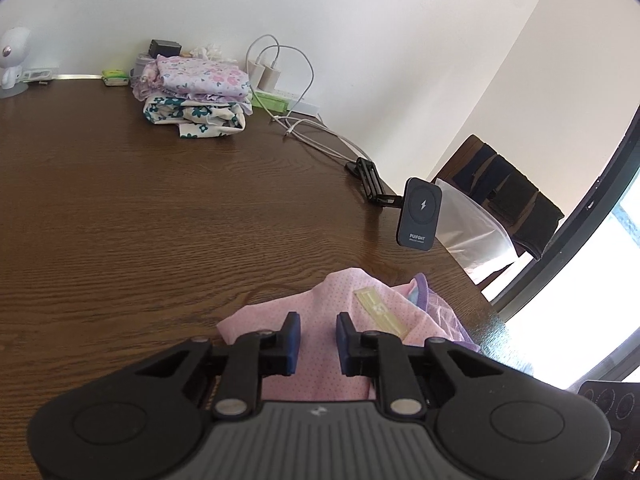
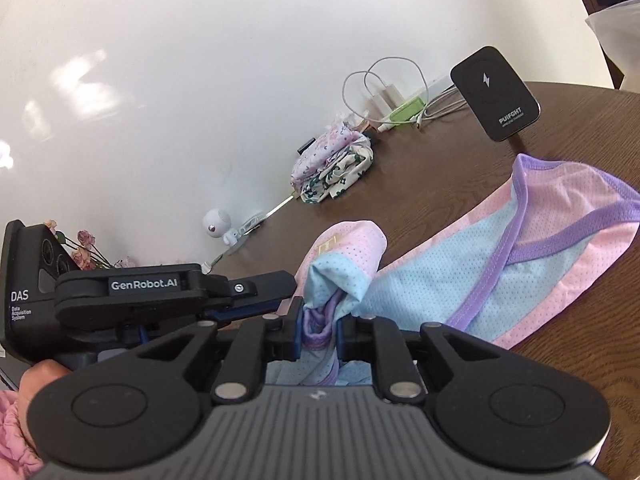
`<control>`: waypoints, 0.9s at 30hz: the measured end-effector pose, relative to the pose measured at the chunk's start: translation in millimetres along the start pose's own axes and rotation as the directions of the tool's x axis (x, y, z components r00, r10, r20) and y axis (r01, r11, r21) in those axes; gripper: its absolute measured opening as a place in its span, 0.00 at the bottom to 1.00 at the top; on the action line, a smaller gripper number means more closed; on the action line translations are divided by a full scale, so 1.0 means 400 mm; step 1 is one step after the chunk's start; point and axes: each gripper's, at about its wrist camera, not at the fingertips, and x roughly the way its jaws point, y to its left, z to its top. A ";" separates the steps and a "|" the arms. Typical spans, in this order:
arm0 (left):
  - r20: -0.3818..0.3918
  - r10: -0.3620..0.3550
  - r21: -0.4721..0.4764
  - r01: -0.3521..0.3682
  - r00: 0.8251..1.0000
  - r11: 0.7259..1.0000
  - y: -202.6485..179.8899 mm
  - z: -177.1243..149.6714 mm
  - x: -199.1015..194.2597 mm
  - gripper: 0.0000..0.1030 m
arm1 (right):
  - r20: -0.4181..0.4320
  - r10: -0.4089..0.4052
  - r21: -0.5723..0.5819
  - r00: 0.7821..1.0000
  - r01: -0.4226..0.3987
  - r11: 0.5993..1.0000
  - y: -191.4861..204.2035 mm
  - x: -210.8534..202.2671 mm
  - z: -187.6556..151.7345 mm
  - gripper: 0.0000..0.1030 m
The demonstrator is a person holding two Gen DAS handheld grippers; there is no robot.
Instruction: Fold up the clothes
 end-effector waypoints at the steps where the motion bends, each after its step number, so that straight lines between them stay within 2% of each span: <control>1: -0.003 0.001 0.010 -0.001 1.000 1.000 -0.005 0.000 0.003 0.16 | -0.010 -0.011 0.004 1.000 0.011 1.000 -0.006 0.002 0.000 0.13; 5: -0.039 0.026 0.026 -0.025 0.999 0.999 -0.010 -0.008 0.034 0.16 | -0.040 -0.034 0.036 0.999 0.035 0.999 -0.029 0.009 -0.004 0.14; 7: -0.053 0.026 0.027 -0.025 0.998 0.999 -0.004 -0.014 0.050 0.16 | -0.046 -0.037 0.025 0.998 0.038 0.999 -0.028 0.001 -0.005 0.19; 9: -0.059 0.020 0.025 -0.019 0.998 1.000 0.000 -0.015 0.057 0.16 | -0.055 -0.044 -0.002 0.998 0.044 0.999 -0.026 -0.014 -0.003 0.50; 11: -0.059 0.015 0.023 -0.014 0.998 1.000 0.004 -0.016 0.059 0.16 | -0.031 -0.067 -0.043 0.997 0.066 0.997 -0.025 -0.047 0.005 0.54; 14: -0.047 0.003 0.012 -0.003 0.999 1.000 0.005 -0.012 0.051 0.20 | 0.032 -0.117 -0.130 0.993 0.120 0.984 -0.021 -0.093 0.026 0.54; 17: -0.020 -0.026 0.039 0.027 0.999 0.999 -0.011 0.000 0.042 0.20 | 0.095 -0.144 -0.289 0.985 0.166 0.943 0.008 -0.102 0.052 0.51; 18: -0.021 -0.031 0.050 0.032 0.999 0.998 -0.018 0.003 0.045 0.20 | 0.073 -0.135 -0.346 0.988 0.152 0.926 0.022 -0.090 0.056 0.42; 21: -0.045 -0.005 0.081 0.009 0.999 0.997 -0.037 0.006 0.075 0.20 | -0.022 -0.124 -0.477 0.992 0.099 0.873 0.051 -0.046 0.055 0.24; 23: -0.062 0.012 0.087 -0.006 0.998 0.996 -0.035 0.001 0.096 0.19 | -0.077 -0.152 -0.527 0.985 0.089 0.845 0.061 -0.017 0.040 0.23; 27: -0.079 0.005 0.064 0.000 0.997 0.998 -0.013 -0.010 0.125 0.19 | -0.126 -0.187 -0.552 0.974 0.088 0.829 0.044 0.007 0.003 0.23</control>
